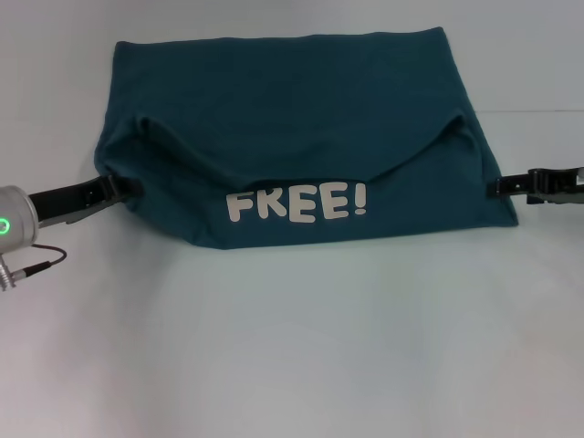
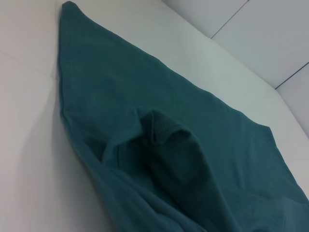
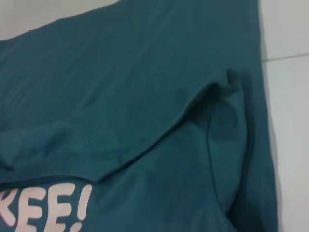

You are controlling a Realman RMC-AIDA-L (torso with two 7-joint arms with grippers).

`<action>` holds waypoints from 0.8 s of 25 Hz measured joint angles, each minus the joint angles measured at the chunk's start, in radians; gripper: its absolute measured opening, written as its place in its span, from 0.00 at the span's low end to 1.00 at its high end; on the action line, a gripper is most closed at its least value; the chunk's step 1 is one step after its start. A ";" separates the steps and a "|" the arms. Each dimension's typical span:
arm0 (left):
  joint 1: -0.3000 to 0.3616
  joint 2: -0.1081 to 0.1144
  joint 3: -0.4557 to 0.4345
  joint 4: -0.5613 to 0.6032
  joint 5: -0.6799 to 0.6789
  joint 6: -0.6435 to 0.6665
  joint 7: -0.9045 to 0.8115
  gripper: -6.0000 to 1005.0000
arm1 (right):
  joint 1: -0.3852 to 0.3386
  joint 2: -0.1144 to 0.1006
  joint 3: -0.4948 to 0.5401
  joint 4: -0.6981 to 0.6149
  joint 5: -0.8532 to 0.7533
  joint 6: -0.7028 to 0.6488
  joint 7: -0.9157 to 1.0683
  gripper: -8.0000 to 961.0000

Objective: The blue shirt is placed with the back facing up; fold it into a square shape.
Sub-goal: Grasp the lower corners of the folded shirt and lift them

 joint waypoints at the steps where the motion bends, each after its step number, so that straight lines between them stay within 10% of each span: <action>1: 0.000 0.000 0.000 0.000 0.000 0.000 0.000 0.05 | 0.000 0.000 0.000 0.000 0.000 0.000 0.000 0.84; 20: -0.006 -0.002 0.000 -0.002 0.000 -0.016 0.003 0.05 | 0.018 0.045 -0.051 0.076 -0.001 0.159 -0.047 0.77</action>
